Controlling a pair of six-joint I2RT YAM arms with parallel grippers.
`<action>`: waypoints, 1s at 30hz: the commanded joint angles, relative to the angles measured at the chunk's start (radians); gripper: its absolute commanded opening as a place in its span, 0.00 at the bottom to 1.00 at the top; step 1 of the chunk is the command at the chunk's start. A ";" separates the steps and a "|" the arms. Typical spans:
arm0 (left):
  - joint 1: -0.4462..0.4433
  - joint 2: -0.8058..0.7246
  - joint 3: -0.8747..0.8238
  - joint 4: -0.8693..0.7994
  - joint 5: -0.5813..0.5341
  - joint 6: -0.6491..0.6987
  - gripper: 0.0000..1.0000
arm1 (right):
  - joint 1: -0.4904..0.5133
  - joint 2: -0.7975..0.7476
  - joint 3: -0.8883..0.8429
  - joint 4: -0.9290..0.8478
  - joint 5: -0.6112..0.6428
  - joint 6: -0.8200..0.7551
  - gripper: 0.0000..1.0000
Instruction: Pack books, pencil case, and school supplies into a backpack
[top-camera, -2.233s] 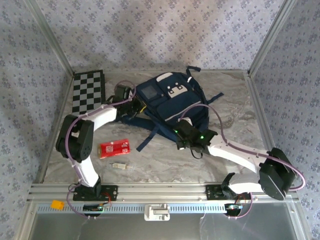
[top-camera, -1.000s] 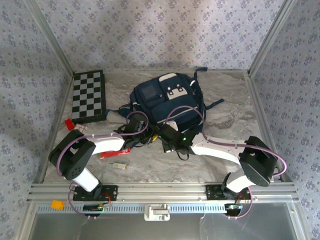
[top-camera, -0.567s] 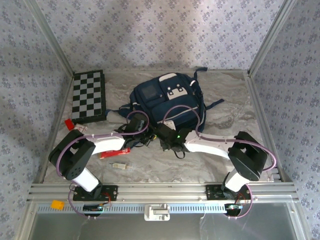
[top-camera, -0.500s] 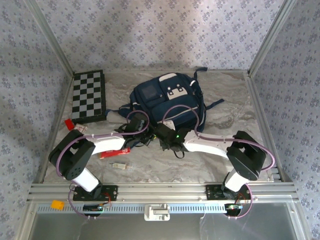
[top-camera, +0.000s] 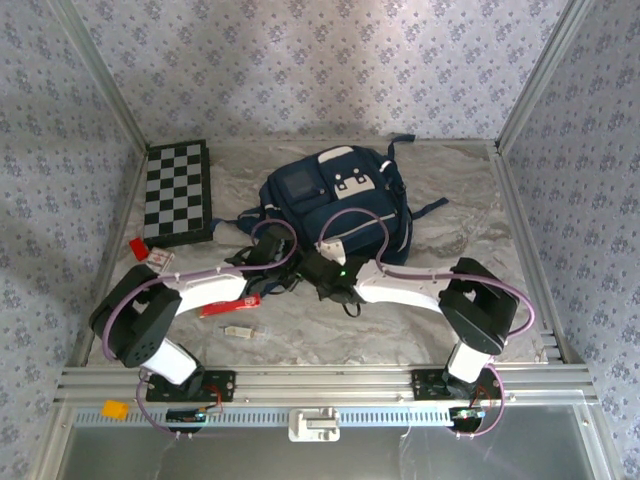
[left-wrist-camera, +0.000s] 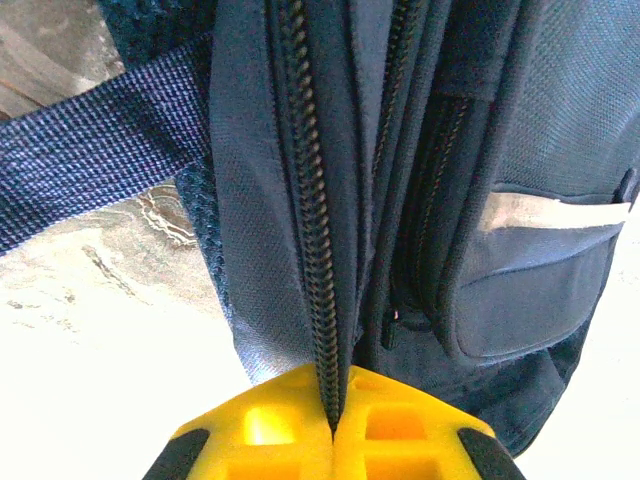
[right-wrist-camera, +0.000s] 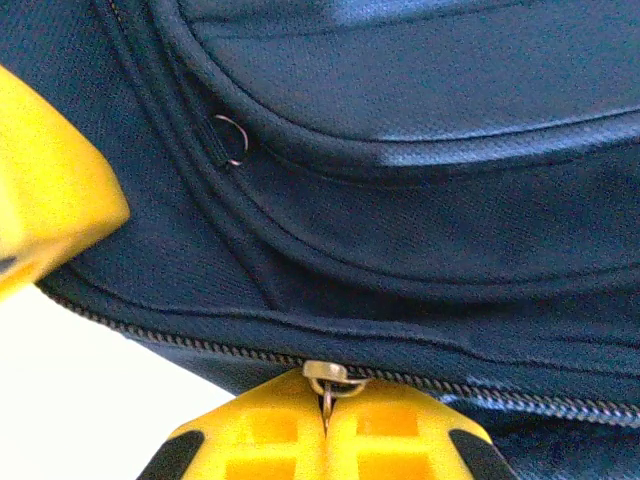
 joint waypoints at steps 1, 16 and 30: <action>0.030 -0.075 0.027 -0.036 -0.032 0.054 0.00 | 0.009 -0.075 -0.025 -0.103 0.068 0.029 0.00; 0.370 -0.045 0.164 -0.205 0.144 0.364 0.00 | -0.072 -0.359 -0.205 -0.296 0.026 0.020 0.00; 0.423 0.105 0.331 -0.192 0.288 0.494 0.27 | 0.018 -0.180 -0.057 0.045 -0.205 -0.053 0.00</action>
